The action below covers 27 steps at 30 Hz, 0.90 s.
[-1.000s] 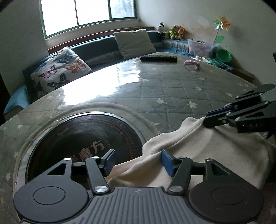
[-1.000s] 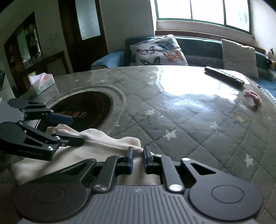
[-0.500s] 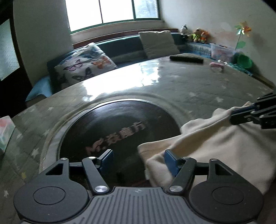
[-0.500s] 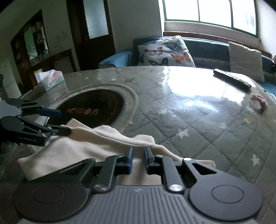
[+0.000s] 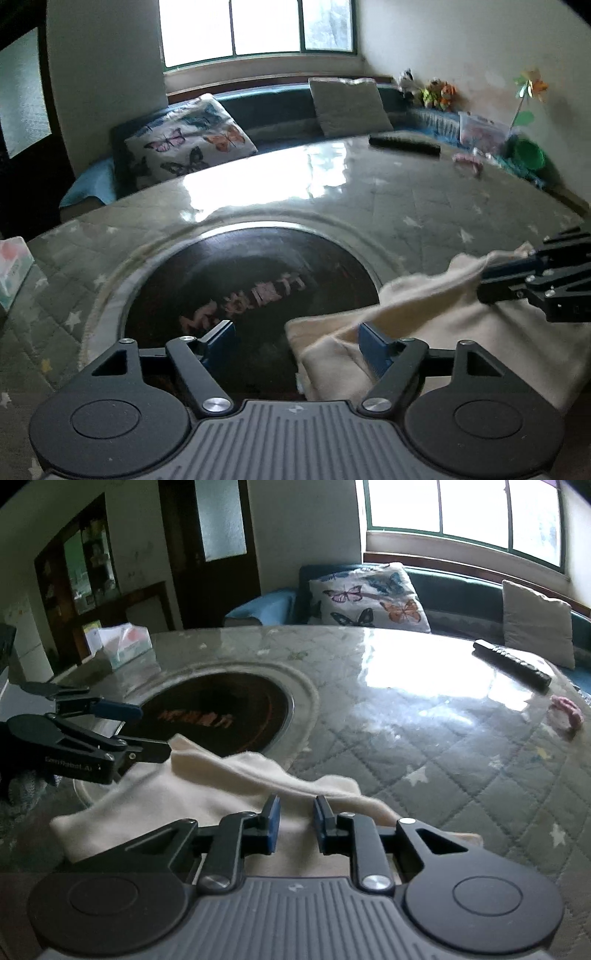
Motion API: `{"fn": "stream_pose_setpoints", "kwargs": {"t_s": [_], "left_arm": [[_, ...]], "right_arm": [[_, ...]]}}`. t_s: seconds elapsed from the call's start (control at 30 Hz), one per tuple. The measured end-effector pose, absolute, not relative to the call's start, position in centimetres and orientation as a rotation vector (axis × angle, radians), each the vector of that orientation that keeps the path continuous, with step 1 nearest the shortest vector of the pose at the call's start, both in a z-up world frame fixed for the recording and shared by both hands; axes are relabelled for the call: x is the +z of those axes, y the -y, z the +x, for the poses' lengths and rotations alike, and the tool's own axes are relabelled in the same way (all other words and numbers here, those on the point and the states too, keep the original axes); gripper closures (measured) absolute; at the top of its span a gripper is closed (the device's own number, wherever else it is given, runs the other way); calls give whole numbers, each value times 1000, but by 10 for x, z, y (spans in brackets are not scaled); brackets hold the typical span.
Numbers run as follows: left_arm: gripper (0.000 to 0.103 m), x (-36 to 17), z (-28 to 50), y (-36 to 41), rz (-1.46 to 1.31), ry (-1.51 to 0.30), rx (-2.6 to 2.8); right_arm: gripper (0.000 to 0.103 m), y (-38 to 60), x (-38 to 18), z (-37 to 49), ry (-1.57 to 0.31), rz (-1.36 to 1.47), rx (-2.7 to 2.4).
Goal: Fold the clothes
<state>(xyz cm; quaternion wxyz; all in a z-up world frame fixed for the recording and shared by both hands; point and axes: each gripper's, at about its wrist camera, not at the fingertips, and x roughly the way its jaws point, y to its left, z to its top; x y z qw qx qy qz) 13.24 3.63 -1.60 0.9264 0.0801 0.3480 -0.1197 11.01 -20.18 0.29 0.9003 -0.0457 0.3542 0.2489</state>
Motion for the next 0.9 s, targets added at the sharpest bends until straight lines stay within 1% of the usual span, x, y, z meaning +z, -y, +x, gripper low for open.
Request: {"fn": "stream_pose_setpoints", "kwargs": {"t_s": [0.1,0.13,0.17,0.2,0.27,0.37,0.47,0.53,0.57,0.6,0.73,0.8,0.9], "left_arm": [[24,-25,137,-38,144,-751,-231],[23,-26,138,-39,133,-757,-226],[22,-26,137,-40,126,-758,-222],[21,-25,136,-41,122,-756,-219],[17,-24,135,-41,120,-755,-208],[14,-23,131,-42,113,-752,-197],[7,-21,126,-43,102,-745,-185],[5,-19,122,-44,98,-741,-177],[1,-18,121,-44,96,-738,-173],[0,-17,119,-44,93,-736,-168],[0,-15,111,-48,78,-734,-149],[0,-14,107,-50,69,-733,-134],[0,-12,99,-56,50,-728,-118]], "right_arm": [[82,201,2,110,-736,-100,512],[79,201,3,109,-733,-102,513],[74,201,5,107,-729,-105,515],[71,201,7,105,-723,-109,521],[70,200,10,100,-714,-118,531],[69,198,12,94,-709,-127,542],[67,195,14,88,-707,-141,557],[65,192,15,81,-703,-159,574],[63,191,17,78,-698,-169,583],[61,189,18,74,-694,-179,592],[60,180,22,60,-677,-212,629],[57,175,23,52,-668,-233,650],[55,168,24,42,-658,-260,678]]}}
